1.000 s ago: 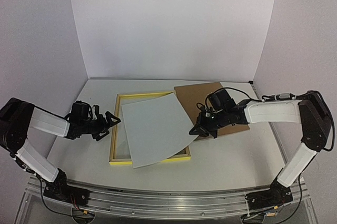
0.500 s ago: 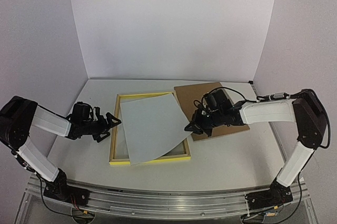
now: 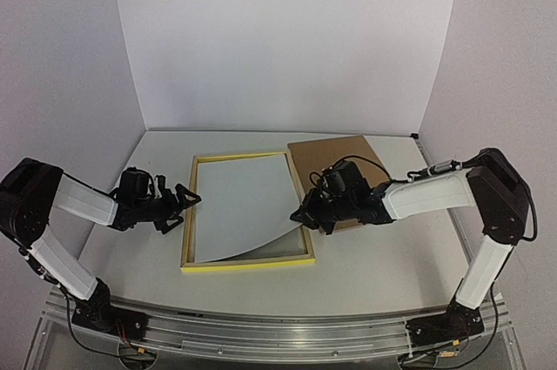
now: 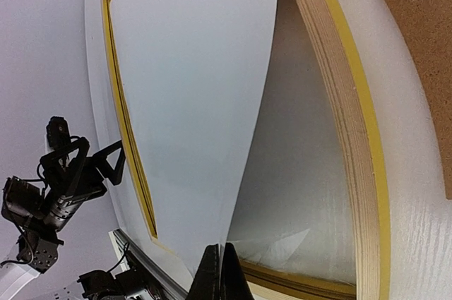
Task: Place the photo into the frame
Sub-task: Turn over the photo from the photo frame.
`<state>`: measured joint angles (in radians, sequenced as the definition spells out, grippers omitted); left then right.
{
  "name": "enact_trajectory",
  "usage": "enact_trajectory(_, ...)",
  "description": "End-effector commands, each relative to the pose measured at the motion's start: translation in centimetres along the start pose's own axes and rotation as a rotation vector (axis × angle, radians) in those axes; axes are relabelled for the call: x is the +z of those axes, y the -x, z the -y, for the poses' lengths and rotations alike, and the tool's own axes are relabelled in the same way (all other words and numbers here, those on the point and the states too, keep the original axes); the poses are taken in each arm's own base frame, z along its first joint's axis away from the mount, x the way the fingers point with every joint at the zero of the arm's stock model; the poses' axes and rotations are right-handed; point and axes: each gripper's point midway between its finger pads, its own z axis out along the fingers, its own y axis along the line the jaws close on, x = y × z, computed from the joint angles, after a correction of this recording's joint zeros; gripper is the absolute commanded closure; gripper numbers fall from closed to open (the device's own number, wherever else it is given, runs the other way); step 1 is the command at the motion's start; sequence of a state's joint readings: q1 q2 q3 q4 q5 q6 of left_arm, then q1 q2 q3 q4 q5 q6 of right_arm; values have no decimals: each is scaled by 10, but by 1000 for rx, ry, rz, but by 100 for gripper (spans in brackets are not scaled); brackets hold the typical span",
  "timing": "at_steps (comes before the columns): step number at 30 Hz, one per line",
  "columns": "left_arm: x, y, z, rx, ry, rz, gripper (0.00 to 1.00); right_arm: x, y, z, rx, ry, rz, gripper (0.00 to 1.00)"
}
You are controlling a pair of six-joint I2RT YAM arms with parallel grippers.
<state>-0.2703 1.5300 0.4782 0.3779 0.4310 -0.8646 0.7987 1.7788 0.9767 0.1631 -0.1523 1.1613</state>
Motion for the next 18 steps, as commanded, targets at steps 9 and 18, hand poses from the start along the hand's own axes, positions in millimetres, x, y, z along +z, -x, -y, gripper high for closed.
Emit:
enact_trajectory(9, 4, 1, 8, -4, -41, -3, 0, 17, -1, -6, 46, 47, 41, 100)
enact_trajectory(18, 3, 0, 6, -9, -40, -3, 0, 29, -12, -8, 53, 54, 22, 100)
